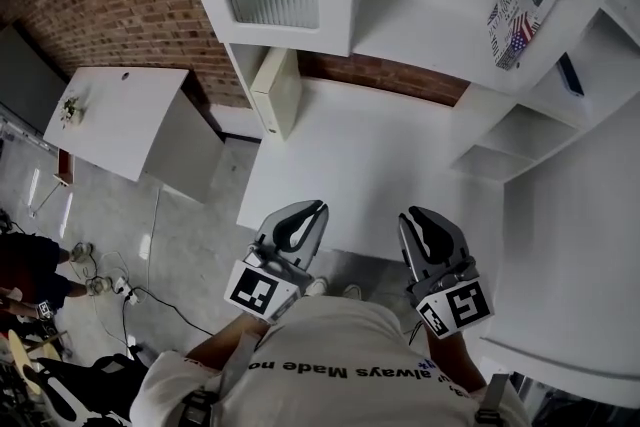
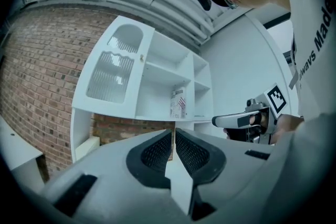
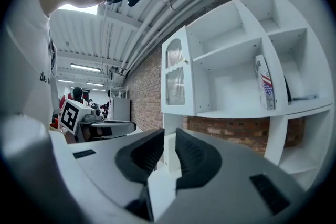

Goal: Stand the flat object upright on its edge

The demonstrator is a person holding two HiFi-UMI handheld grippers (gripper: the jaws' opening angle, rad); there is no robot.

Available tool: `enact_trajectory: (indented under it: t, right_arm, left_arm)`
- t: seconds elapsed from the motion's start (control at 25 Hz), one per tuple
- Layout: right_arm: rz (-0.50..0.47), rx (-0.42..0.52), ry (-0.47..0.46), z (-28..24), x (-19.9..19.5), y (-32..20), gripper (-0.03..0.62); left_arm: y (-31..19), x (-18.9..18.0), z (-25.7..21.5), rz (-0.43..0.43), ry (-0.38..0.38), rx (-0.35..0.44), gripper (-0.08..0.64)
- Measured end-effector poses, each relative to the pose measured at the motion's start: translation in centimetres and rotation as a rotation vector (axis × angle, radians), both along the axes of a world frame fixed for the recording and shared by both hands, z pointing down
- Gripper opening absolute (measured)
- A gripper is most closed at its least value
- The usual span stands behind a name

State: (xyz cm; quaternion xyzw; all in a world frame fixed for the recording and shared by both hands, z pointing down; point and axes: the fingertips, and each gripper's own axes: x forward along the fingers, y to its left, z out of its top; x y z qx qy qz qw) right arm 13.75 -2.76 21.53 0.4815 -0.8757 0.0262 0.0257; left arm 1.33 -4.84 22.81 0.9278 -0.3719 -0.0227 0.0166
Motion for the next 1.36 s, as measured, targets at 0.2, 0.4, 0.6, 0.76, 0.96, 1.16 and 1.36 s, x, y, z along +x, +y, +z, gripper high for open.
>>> enact_trajectory:
  t: [0.2,0.4,0.6,0.76,0.96,1.16,1.36]
  right_arm:
    - [0.035,-0.002,0.007,0.4,1.0,1.0,0.066]
    - [0.047,0.0,0.025,0.4,1.4,1.2,0.064]
    - [0.05,0.004,0.027,0.1,1.8,0.8,0.063]
    - [0.047,0.0,0.015,0.3,1.8,0.4,0.063]
    - [0.047,-0.009,0.014,0.6,1.8,0.2,0.063]
    - [0.044,-0.008,0.019,0.7,1.6,0.0,0.063]
    - [0.041,-0.007,0.02,0.8,1.5,-0.4,0.063]
  left_arm:
    - [0.4,0.3,0.4,0.006,0.04,-0.028,0.031]
    - [0.4,0.3,0.9,-0.003,0.024,-0.053,0.031]
    - [0.0,0.5,-0.1,-0.009,0.025,-0.013,0.031]
    - [-0.1,0.6,-0.1,-0.017,0.044,-0.021,0.031]
    - [-0.2,0.3,0.3,-0.026,0.048,-0.035,0.031]
    - [-0.4,0.3,0.6,-0.03,0.042,-0.043,0.031]
    - [-0.8,0.2,0.8,-0.032,0.046,-0.045,0.031]
